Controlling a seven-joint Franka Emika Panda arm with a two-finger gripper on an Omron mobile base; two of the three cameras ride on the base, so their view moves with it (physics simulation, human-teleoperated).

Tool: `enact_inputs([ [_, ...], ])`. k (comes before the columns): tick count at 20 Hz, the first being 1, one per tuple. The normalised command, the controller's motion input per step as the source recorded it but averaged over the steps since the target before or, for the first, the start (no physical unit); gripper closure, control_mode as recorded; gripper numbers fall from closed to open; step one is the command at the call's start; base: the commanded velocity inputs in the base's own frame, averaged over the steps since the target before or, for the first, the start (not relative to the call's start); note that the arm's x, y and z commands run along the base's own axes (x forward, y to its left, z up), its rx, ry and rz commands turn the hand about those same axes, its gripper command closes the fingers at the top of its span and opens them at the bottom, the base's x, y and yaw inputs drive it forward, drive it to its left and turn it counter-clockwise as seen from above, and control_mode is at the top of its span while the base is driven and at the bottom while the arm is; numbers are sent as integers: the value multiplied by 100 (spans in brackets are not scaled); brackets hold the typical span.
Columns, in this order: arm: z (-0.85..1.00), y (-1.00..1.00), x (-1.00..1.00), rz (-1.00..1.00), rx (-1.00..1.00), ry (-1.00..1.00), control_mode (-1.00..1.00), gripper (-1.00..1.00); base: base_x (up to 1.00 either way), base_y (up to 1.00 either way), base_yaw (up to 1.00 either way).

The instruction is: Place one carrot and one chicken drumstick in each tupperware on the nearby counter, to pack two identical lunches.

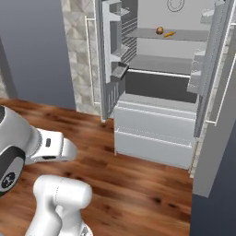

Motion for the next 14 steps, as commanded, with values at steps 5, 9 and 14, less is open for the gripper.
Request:
enact_inputs([
  [5,0,0,0,0,0,0,100,-100,68,-35,-3],
  [9,0,0,0,0,0,0,100,-100,46,-47,-1],
  [14,0,0,0,0,0,0,100,-100,38,-42,0],
])
